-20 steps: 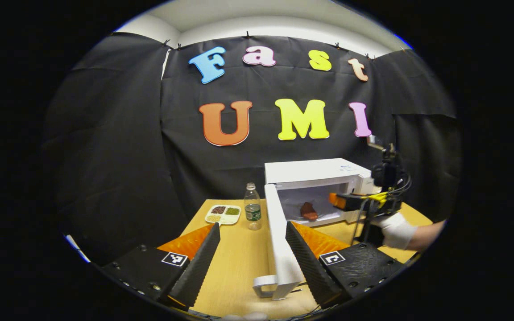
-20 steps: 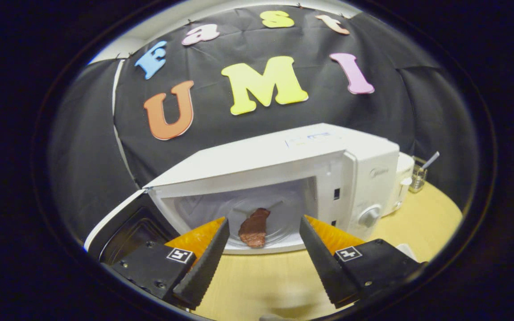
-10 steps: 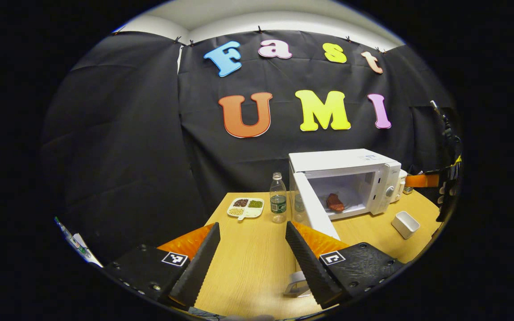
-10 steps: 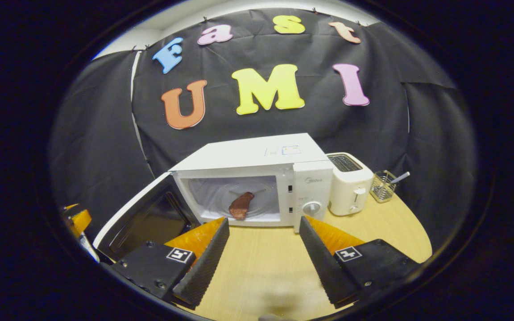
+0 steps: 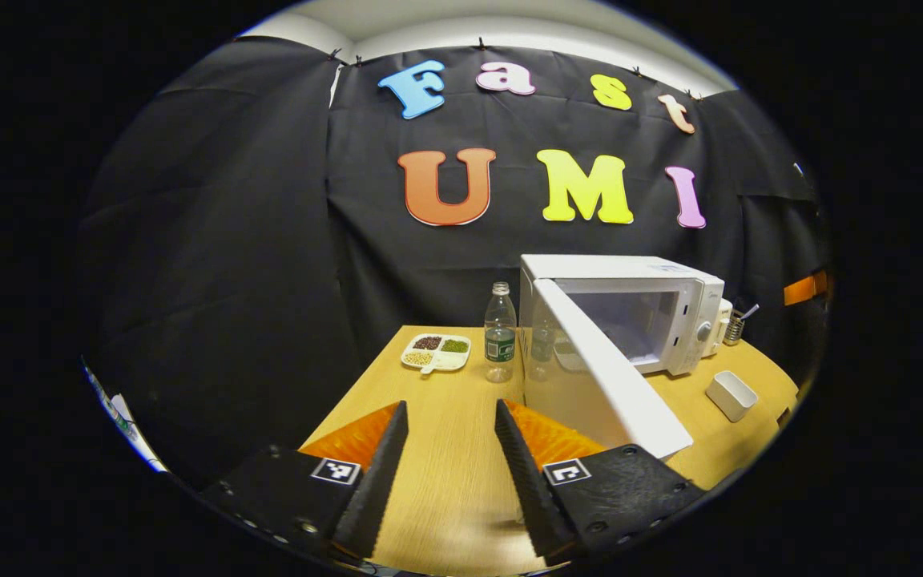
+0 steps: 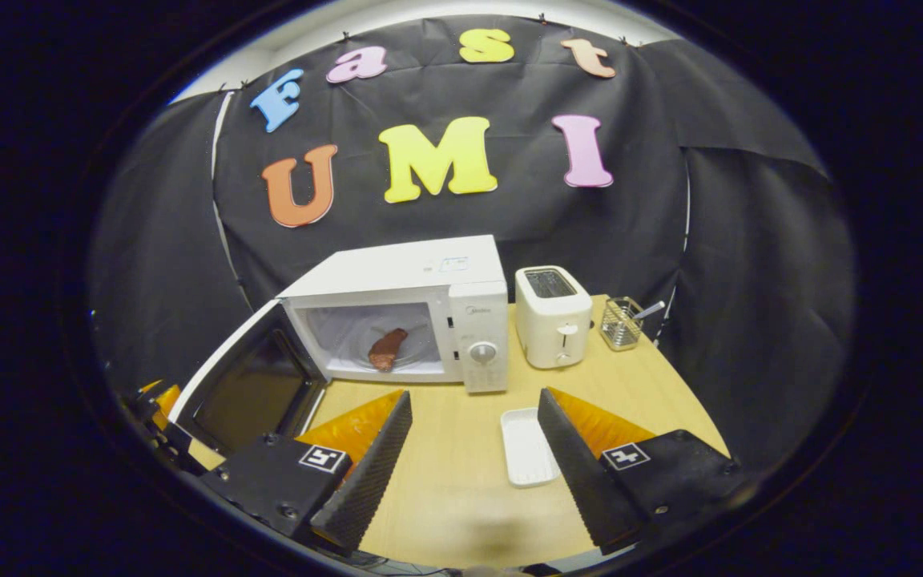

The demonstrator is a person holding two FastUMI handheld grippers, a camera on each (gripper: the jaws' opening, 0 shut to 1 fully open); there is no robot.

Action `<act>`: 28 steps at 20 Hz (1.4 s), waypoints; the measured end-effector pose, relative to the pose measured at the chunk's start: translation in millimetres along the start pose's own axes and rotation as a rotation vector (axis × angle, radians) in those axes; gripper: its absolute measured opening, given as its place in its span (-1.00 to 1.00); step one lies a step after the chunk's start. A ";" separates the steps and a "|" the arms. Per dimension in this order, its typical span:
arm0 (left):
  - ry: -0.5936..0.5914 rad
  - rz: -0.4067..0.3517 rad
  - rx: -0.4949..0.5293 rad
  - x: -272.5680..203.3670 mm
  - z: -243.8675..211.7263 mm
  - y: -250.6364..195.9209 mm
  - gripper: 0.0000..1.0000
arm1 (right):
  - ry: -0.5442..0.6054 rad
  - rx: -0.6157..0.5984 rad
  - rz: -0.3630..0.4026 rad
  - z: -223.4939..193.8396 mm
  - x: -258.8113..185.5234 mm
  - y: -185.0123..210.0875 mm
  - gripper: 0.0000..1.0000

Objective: Open the microwave oven with the left hand, put the food in, and close the microwave oven.

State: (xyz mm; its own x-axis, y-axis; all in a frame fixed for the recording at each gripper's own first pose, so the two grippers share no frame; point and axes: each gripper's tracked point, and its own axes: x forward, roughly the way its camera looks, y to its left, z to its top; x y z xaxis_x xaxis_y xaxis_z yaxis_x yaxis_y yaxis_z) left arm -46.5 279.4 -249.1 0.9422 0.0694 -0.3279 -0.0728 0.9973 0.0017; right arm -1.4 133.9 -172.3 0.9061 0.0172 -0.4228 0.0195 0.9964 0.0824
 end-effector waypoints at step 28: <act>0.001 -0.338 0.035 34.6 -8.3 -208.5 -1.00 | 0.025 0.011 -0.011 0.6 2.3 -53.5 1.00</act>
State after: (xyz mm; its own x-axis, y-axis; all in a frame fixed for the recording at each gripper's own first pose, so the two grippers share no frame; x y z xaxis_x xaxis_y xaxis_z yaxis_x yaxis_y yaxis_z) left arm -1.4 73.6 -268.7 0.9109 -0.2654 -0.3161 0.2550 0.9641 -0.0747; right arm -0.1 80.6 -177.1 0.8948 0.0082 -0.4465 0.0346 0.9955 0.0877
